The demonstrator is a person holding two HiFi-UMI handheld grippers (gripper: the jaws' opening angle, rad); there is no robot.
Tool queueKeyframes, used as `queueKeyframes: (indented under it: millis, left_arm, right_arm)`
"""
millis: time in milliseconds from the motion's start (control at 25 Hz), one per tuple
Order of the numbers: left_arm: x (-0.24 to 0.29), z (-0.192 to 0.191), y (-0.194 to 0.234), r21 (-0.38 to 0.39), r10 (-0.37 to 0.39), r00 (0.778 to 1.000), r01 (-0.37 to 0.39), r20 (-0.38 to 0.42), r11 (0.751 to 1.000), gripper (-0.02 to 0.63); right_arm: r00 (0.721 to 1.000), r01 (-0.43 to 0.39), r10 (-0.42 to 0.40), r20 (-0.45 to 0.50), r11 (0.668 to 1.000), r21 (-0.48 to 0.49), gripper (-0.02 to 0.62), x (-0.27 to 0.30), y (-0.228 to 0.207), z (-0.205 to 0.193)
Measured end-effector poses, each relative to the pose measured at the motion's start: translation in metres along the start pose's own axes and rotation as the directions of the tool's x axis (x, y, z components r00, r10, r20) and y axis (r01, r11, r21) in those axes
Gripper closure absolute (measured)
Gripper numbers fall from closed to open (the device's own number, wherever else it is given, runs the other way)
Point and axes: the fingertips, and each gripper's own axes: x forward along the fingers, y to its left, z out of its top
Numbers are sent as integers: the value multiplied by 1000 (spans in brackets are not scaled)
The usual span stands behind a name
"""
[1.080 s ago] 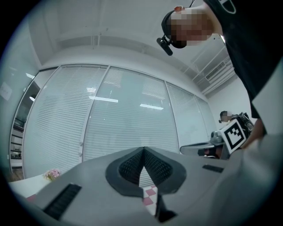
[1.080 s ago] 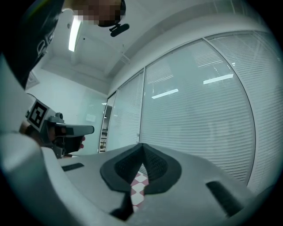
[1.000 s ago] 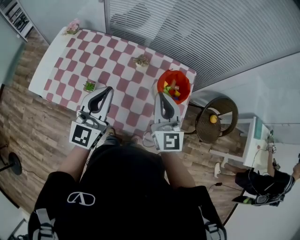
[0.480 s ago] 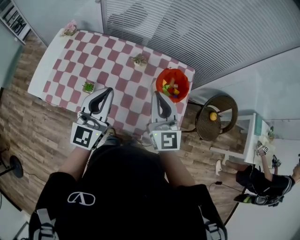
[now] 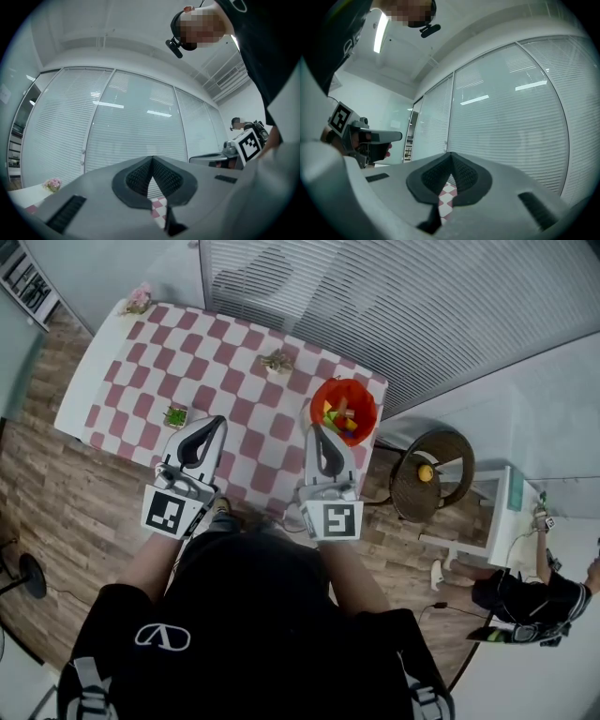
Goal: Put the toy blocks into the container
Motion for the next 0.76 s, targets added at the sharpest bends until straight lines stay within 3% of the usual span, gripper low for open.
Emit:
queueKeyframes:
  millis: [760]
  left_arm:
    - [10,-2,0,-8,-9,1000,9,4,1000,600]
  right_arm:
    - [1000,9,-9,-7,1000,-11,594,-2,-8,-2]
